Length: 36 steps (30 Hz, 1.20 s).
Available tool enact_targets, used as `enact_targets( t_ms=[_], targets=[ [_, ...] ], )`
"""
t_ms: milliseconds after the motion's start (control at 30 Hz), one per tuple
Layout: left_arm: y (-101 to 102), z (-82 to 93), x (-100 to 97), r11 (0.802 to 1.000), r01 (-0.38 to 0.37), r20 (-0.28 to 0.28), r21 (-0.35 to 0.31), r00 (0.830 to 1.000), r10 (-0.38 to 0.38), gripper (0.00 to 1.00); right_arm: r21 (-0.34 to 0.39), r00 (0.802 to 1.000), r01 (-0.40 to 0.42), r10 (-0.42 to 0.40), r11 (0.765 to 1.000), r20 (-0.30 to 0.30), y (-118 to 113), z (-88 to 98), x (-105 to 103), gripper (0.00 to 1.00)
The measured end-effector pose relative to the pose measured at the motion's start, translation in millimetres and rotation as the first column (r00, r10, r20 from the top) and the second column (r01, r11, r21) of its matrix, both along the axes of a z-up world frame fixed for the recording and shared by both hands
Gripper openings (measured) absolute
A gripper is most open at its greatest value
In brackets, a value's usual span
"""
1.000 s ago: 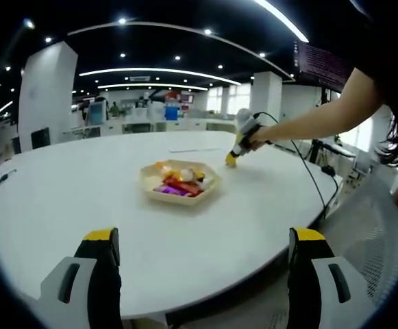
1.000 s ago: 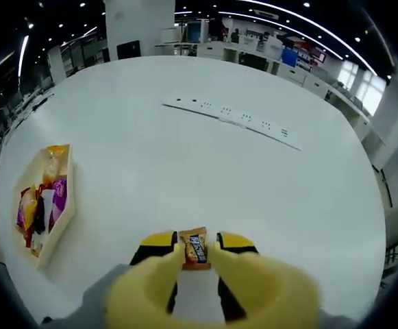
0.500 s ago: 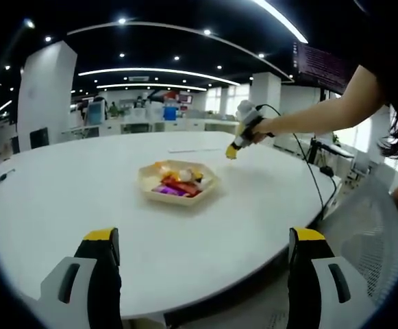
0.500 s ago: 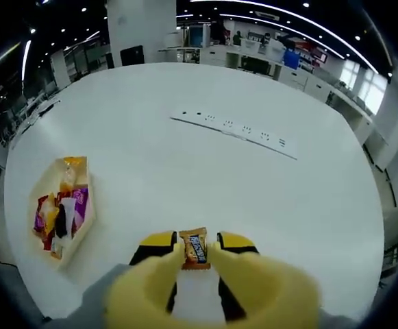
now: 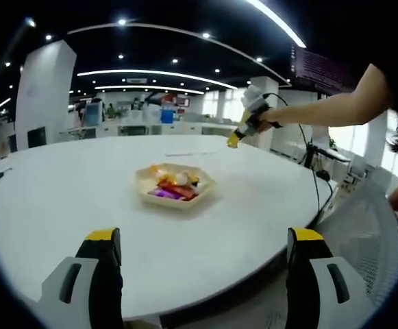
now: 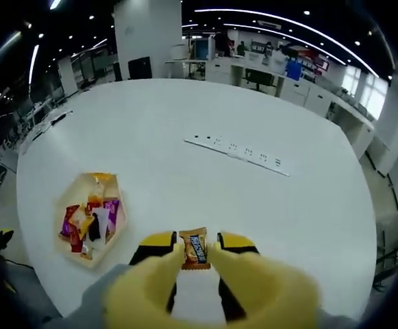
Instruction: Place the target food into the container with the food tongs after gripping and lifting it, then release it inside without dropping or visibly crushing the food.
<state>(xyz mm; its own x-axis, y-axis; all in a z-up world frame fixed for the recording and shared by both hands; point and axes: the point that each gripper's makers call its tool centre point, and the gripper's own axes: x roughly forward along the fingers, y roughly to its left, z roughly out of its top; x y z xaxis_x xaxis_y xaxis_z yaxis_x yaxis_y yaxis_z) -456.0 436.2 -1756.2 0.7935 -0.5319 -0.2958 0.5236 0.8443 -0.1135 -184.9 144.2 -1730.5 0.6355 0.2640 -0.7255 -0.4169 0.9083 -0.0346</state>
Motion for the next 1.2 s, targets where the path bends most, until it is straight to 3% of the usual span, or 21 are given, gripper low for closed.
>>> enact_targets(
  t_ms=[533, 600, 1000, 1200],
  targets=[
    [3, 4.7, -2.1, 1.0, -0.005, 0.039, -0.009, 0.999, 0.006, 0.99, 0.01, 1.0, -0.007, 0.007, 1.0, -0.004, 13, 11.8, -21, 0.22],
    [4, 5.1, -2.0, 1.0, -0.006, 0.042, -0.008, 0.999, 0.006, 0.99, 0.035, 1.0, -0.007, 0.007, 0.999, -0.01, 18, 13.4, -23, 0.22],
    [5, 6.1, -1.9, 1.0, -0.007, 0.048, -0.012, 0.999, 0.008, 0.99, 0.03, 0.999, -0.047, 0.047, 0.998, -0.003, 45, 21.3, -26, 0.22],
    [5, 6.3, -2.3, 1.0, -0.007, 0.048, -0.018, 0.999, 0.008, 0.99, 0.055, 0.996, -0.087, 0.087, 0.995, 0.0, 73, 26.2, -26, 0.22]
  ],
)
